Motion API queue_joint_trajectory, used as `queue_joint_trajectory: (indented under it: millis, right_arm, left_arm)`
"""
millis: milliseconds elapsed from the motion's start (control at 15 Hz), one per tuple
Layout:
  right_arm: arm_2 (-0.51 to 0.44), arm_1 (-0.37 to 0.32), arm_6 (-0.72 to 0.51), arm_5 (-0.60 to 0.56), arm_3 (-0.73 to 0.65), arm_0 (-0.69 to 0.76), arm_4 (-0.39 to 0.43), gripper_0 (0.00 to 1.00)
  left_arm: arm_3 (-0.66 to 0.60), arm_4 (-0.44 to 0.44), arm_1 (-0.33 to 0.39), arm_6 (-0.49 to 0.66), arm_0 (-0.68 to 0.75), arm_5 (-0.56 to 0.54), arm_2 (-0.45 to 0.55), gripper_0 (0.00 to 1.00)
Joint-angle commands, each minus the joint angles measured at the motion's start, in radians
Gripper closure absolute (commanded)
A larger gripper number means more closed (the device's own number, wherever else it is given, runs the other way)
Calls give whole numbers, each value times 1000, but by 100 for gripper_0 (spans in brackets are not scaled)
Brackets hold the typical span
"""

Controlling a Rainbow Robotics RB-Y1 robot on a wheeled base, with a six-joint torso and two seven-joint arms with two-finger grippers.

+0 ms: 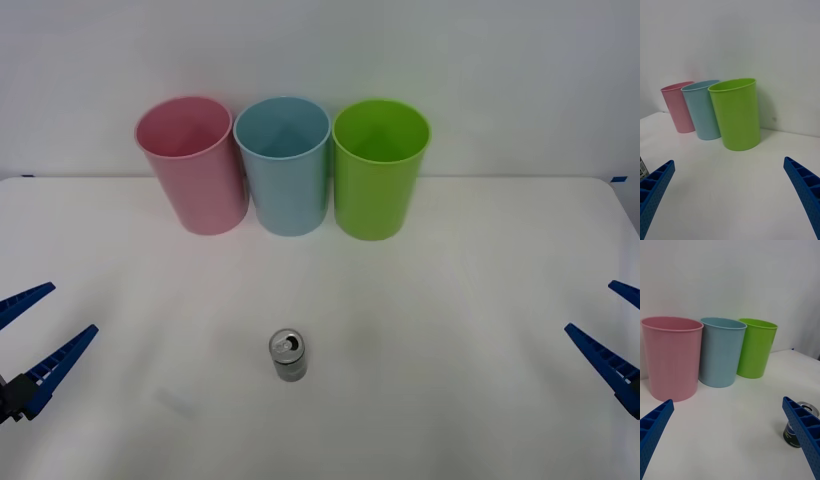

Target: Grasp the object on the table and drop it into the matching bin: aluminum can to the light blue bin, PET bottle to the pink bin.

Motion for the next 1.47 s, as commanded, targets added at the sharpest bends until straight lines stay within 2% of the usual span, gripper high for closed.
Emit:
queue_joint_trajectory:
  millis: [67, 467, 667, 1133, 1467]
  right_arm:
    - [0, 0, 0, 0, 0, 0, 0, 0]
    - [30, -25, 6, -2, -2, 8, 23, 0]
    - [93, -47, 14, -1, -2, 8, 36, 0]
    - [237, -47, 20, 7, -2, -16, 132, 0]
    - [356, -47, 46, 53, -2, -25, 151, 0]
  left_arm:
    - [0, 0, 0, 0, 0, 0, 0, 0]
    - [0, 0, 0, 0, 0, 0, 0, 0]
    - [0, 0, 0, 0, 0, 0, 0, 0]
    - [0, 0, 0, 0, 0, 0, 0, 0]
    - [0, 0, 0, 0, 0, 0, 0, 0]
